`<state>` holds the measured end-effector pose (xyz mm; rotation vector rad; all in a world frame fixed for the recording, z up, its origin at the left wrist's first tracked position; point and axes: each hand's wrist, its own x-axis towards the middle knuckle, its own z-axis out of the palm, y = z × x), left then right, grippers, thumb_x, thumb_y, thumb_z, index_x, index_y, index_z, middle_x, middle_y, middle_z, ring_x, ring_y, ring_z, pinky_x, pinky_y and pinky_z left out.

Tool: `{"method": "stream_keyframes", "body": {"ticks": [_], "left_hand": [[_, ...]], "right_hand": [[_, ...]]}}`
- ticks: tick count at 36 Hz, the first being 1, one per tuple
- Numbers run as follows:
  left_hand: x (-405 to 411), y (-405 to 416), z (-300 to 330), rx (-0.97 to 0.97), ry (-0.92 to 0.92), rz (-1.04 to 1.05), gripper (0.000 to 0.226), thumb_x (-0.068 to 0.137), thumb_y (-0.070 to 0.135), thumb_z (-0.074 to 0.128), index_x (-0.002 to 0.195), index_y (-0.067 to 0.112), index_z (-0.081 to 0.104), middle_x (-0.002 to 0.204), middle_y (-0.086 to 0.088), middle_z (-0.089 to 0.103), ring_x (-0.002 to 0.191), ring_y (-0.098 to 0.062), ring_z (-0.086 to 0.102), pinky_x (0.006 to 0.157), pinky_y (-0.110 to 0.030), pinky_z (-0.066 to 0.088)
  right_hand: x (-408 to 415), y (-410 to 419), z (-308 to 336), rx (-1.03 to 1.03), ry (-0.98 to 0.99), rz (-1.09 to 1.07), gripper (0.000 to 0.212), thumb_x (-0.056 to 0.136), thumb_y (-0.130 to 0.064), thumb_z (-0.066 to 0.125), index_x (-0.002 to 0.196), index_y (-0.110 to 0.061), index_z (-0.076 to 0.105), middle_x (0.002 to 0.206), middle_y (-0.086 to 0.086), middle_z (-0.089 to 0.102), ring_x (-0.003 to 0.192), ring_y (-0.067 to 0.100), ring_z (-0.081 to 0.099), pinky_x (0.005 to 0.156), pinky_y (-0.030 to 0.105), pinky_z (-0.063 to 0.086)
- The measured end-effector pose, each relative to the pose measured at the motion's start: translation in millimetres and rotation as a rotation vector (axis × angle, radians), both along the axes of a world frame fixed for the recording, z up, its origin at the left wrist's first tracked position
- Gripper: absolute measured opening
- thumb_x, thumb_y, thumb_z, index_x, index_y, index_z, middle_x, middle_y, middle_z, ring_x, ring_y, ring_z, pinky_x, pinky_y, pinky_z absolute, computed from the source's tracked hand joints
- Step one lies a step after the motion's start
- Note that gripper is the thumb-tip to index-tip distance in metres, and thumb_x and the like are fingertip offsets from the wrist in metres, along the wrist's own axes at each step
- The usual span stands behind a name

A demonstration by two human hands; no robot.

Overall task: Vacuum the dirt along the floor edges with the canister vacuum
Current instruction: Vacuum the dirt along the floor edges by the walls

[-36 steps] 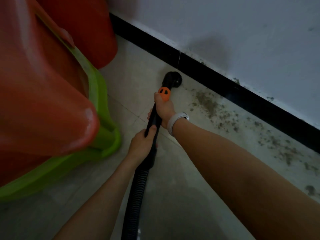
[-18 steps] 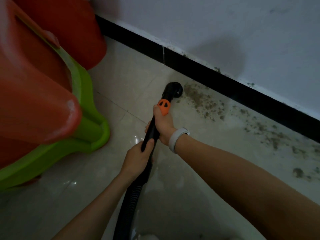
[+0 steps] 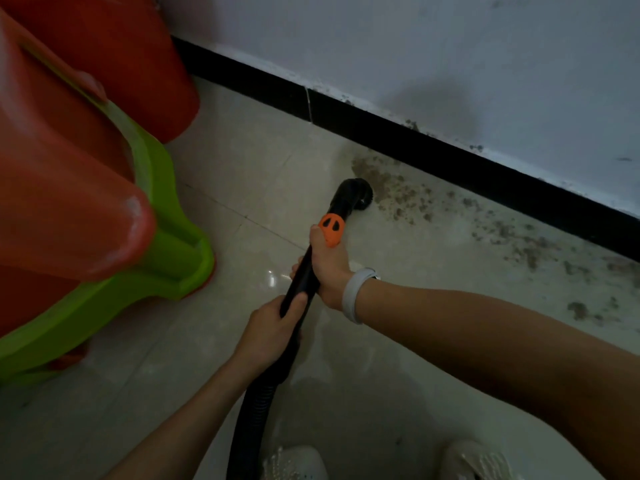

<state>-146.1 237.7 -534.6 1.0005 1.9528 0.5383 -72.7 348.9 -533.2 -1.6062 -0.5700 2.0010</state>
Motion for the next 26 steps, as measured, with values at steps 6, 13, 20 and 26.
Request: {"method": "stream_keyframes", "body": {"ticks": [6,13,20,26], "left_hand": [[12.7,1.5,1.5,0.001,-0.043,-0.063,0.043,0.095,0.045,0.046,0.079,0.008,0.062,0.063,-0.002,0.067,0.05,-0.005,0.061,0.049,-0.014,0.044],[20.1,2.5,4.2,-0.061,-0.123,-0.153,0.043,0.095,0.047,0.045,0.078,0.011,0.061,0.061,-0.001,0.068,0.053,-0.009,0.063,0.052,-0.017,0.046],[27.1,6.1,5.1,-0.076,-0.178,-0.191,0.043,0.095,0.048,0.045,0.079,0.012,0.062,0.064,-0.003,0.069,0.055,-0.013,0.065,0.053,-0.018,0.048],[23.2,3.6,4.1,-0.059,-0.104,-0.133,0.039,0.094,0.05,0.045,0.082,0.018,0.064,0.063,-0.002,0.069,0.056,-0.013,0.066,0.054,-0.02,0.05]], "right_hand": [[22.4,-5.3,-0.6,-0.017,-0.012,-0.098,0.028,0.099,-0.036,0.049,0.082,-0.013,0.046,0.061,0.009,0.048,0.052,0.022,0.051,0.057,0.035,0.051],[42.1,-14.3,-5.5,-0.042,-0.058,-0.187,0.027,0.098,-0.04,0.048,0.093,-0.013,0.046,0.066,0.008,0.051,0.055,0.022,0.054,0.065,0.039,0.055],[56.7,-14.5,-8.8,-0.05,-0.069,-0.233,0.03,0.098,-0.041,0.049,0.107,-0.012,0.047,0.072,0.009,0.053,0.056,0.022,0.056,0.053,0.033,0.053],[45.2,-11.9,-11.0,-0.064,-0.049,-0.209,0.033,0.097,-0.042,0.049,0.111,-0.012,0.045,0.072,0.009,0.052,0.057,0.022,0.056,0.062,0.038,0.054]]}}
